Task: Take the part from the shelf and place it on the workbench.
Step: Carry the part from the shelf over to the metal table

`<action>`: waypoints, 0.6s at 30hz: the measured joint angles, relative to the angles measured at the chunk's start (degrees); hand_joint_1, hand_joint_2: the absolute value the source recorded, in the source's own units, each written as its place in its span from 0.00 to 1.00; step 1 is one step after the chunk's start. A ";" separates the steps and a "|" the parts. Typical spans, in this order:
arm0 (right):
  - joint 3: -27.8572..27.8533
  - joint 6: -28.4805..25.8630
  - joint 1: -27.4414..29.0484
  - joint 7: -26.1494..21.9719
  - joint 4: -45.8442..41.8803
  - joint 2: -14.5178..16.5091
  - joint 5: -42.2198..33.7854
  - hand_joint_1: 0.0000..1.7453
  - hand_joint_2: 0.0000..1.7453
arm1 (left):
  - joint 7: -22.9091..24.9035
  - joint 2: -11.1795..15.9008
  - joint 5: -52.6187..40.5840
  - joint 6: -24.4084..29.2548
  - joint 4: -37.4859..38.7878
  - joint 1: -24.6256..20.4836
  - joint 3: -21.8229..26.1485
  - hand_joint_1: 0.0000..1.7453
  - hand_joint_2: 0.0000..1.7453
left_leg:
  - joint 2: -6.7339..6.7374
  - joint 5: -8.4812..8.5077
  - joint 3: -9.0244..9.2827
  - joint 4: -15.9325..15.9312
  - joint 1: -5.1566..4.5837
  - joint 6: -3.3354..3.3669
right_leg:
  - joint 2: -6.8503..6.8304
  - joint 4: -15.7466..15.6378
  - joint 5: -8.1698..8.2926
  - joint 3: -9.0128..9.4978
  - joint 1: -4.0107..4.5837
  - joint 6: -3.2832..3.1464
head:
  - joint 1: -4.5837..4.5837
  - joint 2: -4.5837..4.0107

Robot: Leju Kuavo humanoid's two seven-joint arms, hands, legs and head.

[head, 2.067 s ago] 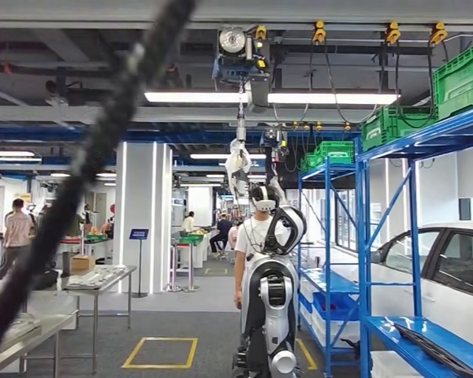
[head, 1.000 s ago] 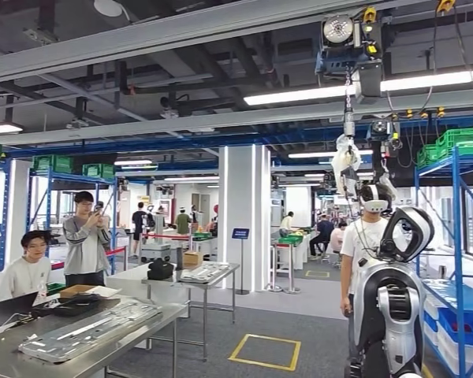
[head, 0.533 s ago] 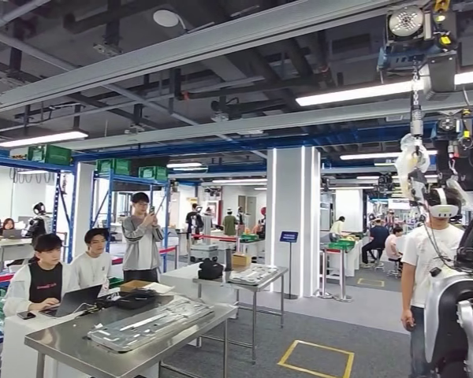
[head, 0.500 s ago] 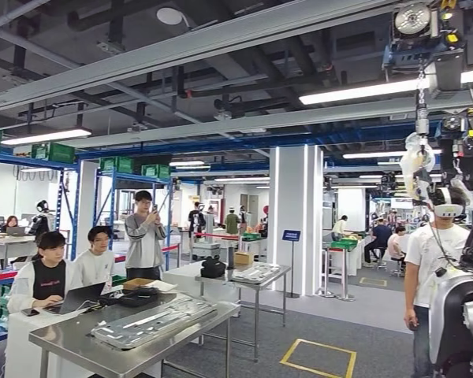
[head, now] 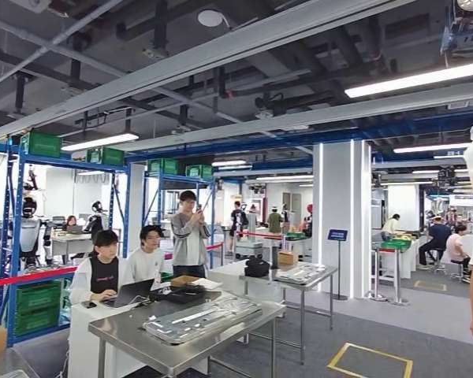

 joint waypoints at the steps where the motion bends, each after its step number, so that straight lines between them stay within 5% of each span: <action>1: 0.12 0.02 -0.31 0.06 0.25 -0.07 -0.16 1.00 1.00 | -0.05 -0.05 -0.08 -0.11 0.02 0.06 -0.03 0.00 1.00 | -0.78 0.05 -0.17 0.02 0.07 -0.28 | 0.57 -3.23 1.25 1.30 0.00 -0.43 | 0.00 0.00; 4: 0.28 -0.02 -0.46 0.07 0.40 -0.14 -0.40 1.00 1.00 | -0.14 -0.14 -0.08 -0.17 0.02 0.01 -0.04 0.00 1.00 | 2.25 -2.58 -2.06 3.66 -0.07 -1.09 | -1.73 -4.43 1.70 1.86 -0.33 -0.84 | 0.00 0.00; 6: 0.34 -0.09 -0.20 0.08 0.58 -0.16 -0.56 1.00 1.00 | -0.21 -0.17 -0.08 -0.17 0.02 -0.21 -0.05 0.00 1.00 | 4.48 -6.27 -5.67 11.23 0.23 -1.77 | -3.31 -4.51 1.67 1.91 -0.33 -0.88 | 0.00 0.00; 8: 0.44 -0.11 0.10 0.09 0.87 -0.16 -0.61 1.00 1.00 | -0.25 -0.17 -0.08 -0.16 0.02 -0.15 -0.05 0.00 1.00 | 5.11 -7.58 -7.94 16.18 0.78 -2.42 | -4.81 -4.48 1.53 1.94 -0.41 -0.72 | 0.01 0.00; 9: 0.50 -0.12 0.18 0.09 0.99 -0.16 -0.63 1.00 1.00 | -0.26 -0.17 -0.08 -0.16 0.02 -0.05 -0.05 0.00 1.00 | 5.35 -6.64 -7.47 15.37 1.05 -2.72 | -5.44 -4.43 1.42 1.99 -0.50 -0.55 | 0.01 0.00; 12: 0.58 -0.33 0.28 0.10 1.15 -0.17 -0.70 1.00 1.00 | -0.25 -0.18 -0.07 -0.13 0.02 0.00 -0.07 0.00 1.00 | 7.68 -1.64 -1.57 4.15 1.39 -3.22 | -7.11 -3.90 0.73 2.28 -0.72 0.44 | 0.01 0.00; 14: 0.60 -0.54 0.39 0.11 1.15 -0.19 -0.76 1.00 1.00 | -0.23 -0.20 -0.03 -0.13 0.03 -0.11 -0.08 0.00 1.00 | 8.56 -0.73 0.42 0.25 1.08 -2.54 | -7.94 -3.59 0.31 2.47 -0.60 1.20 | 0.01 0.00; 16: 0.66 -0.62 0.47 0.12 1.15 -0.21 -0.80 1.00 1.00 | -0.20 -0.20 0.00 -0.13 0.04 0.02 -0.08 0.00 1.00 | 7.61 -0.81 0.32 0.25 0.76 -1.51 | -8.60 -3.64 0.13 2.69 -0.70 1.83 | 0.00 0.00; 18: 0.69 -0.62 0.49 0.11 1.14 -0.22 -0.84 1.00 1.00 | -0.16 -0.20 0.02 -0.12 0.04 0.15 -0.08 0.00 1.00 | 6.74 -0.69 0.30 0.18 0.81 -0.73 | -7.33 -2.50 -1.08 2.44 -1.04 2.41 | 0.00 0.00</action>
